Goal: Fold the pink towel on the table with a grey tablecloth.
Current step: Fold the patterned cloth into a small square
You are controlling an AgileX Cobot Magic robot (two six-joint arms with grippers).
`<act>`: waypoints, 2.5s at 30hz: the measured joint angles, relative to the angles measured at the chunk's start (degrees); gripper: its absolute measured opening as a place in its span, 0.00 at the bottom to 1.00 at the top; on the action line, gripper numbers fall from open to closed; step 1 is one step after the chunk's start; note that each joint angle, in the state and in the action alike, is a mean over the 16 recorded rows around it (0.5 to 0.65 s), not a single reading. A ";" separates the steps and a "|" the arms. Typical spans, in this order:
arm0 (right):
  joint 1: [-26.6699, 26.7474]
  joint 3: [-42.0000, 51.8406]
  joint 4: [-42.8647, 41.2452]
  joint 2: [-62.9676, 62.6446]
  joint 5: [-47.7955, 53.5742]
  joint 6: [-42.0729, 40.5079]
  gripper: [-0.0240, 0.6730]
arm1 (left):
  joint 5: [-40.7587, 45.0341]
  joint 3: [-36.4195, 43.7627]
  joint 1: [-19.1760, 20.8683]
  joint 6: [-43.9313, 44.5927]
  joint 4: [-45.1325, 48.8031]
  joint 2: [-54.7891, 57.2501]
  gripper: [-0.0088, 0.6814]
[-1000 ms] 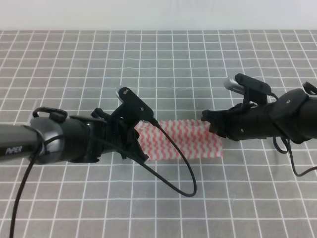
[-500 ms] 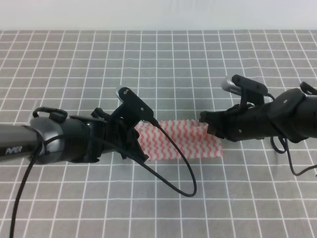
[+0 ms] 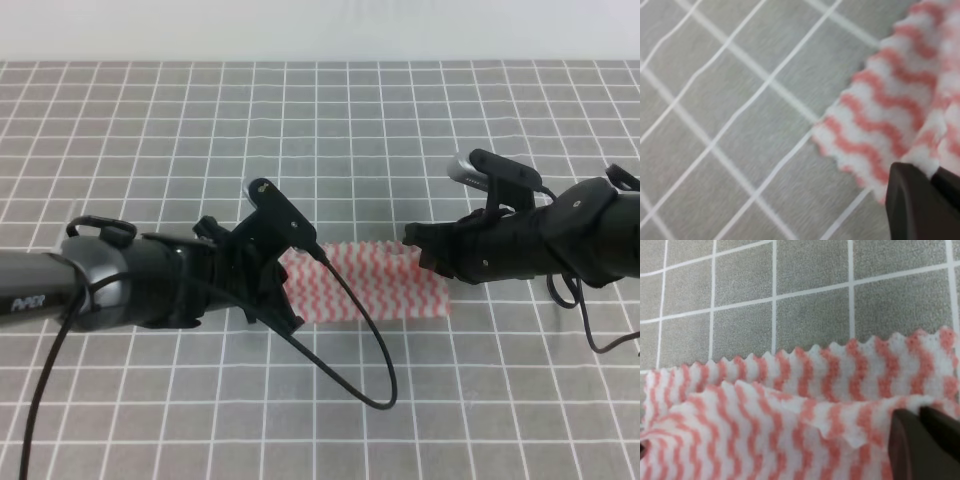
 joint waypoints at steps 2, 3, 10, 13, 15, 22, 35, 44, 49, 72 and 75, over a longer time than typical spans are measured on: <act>0.00 0.00 0.00 0.00 0.00 0.00 0.02 | 0.38 0.00 0.00 0.43 0.00 0.00 0.08; 0.00 0.00 0.00 0.00 0.00 0.00 0.02 | 0.55 0.00 0.00 0.65 0.09 0.05 0.09; -0.01 0.02 0.01 -0.15 0.02 -0.01 0.02 | -0.15 -0.49 0.01 1.20 0.00 0.05 0.18; -0.01 0.02 0.01 -0.15 0.03 -0.01 0.02 | -1.08 -1.20 0.01 1.56 0.09 0.11 0.21; 0.00 0.01 0.00 -0.10 0.04 -0.01 0.02 | -1.79 -1.85 0.01 1.82 0.09 0.10 0.22; 0.00 0.01 0.00 -0.10 0.10 0.00 0.02 | -5.24 -4.59 0.00 2.45 0.28 -0.32 0.23; 0.00 0.01 0.00 -0.10 0.13 0.00 0.02 | -3.02 -5.58 0.02 -6.02 0.12 -4.05 0.14; -0.01 0.02 0.01 -0.19 0.17 0.00 0.02 | 7.76 -2.81 0.04 -10.04 0.13 -1.81 0.02; -0.01 0.01 0.00 -0.15 0.00 0.00 0.07 | 10.88 -1.89 0.04 -9.47 0.46 0.76 0.01; -0.01 -3.61 -0.41 -0.17 -2.06 -1.27 0.21 | 10.70 -1.98 0.03 -8.28 1.23 3.58 0.01; -0.01 -4.72 -0.65 0.03 0.44 -1.81 0.13 | 10.61 -1.98 0.03 -8.28 1.12 3.18 0.01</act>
